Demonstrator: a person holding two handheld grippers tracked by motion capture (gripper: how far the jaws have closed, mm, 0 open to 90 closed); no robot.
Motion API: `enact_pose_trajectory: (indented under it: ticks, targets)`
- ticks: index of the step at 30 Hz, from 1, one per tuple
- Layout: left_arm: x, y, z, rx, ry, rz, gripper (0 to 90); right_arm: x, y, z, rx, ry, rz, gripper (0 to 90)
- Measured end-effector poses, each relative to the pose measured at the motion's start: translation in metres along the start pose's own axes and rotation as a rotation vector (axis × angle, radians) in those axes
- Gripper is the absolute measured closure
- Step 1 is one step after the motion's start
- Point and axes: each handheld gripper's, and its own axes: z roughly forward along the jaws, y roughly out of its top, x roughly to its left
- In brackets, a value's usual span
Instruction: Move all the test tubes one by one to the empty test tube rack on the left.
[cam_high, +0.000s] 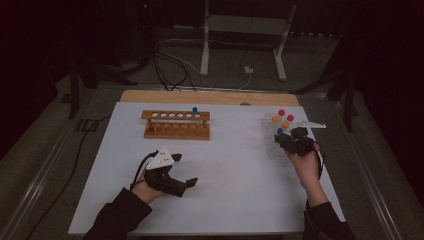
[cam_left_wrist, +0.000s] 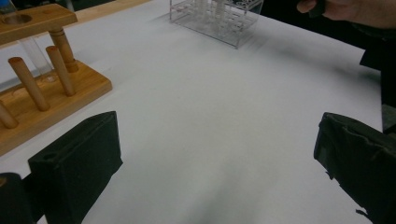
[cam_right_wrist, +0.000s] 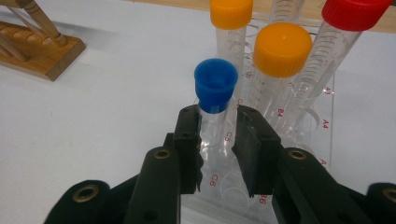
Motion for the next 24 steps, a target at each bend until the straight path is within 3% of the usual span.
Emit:
enact_pose_trajectory:
  ticks: [2, 3, 11, 22, 24]
  targets:
    - [0.0, 0.0, 0.0, 0.003, 0.001, 0.004, 1.5, 0.001, 0.0, 0.0, -0.007, -0.01, -0.016, 70.3]
    - [0.0, 0.0, 0.0, 0.002, 0.001, 0.002, 1.5, 0.001, 0.0, 0.0, -0.018, 0.01, -0.022, 75.3]
    - [0.002, -0.001, -0.001, 0.005, -0.004, -0.004, 1.7, 0.009, 0.002, 0.0, -0.019, -0.023, -0.071, 76.5]
    - [0.002, 0.003, -0.001, 0.005, -0.019, -0.01, 1.8, 0.018, 0.021, -0.04, -0.138, -0.038, -0.113, 76.5]
    - [0.002, 0.004, -0.001, 0.007, -0.022, -0.012, 1.8, 0.021, 0.024, -0.046, -0.16, -0.011, -0.114, 76.5]
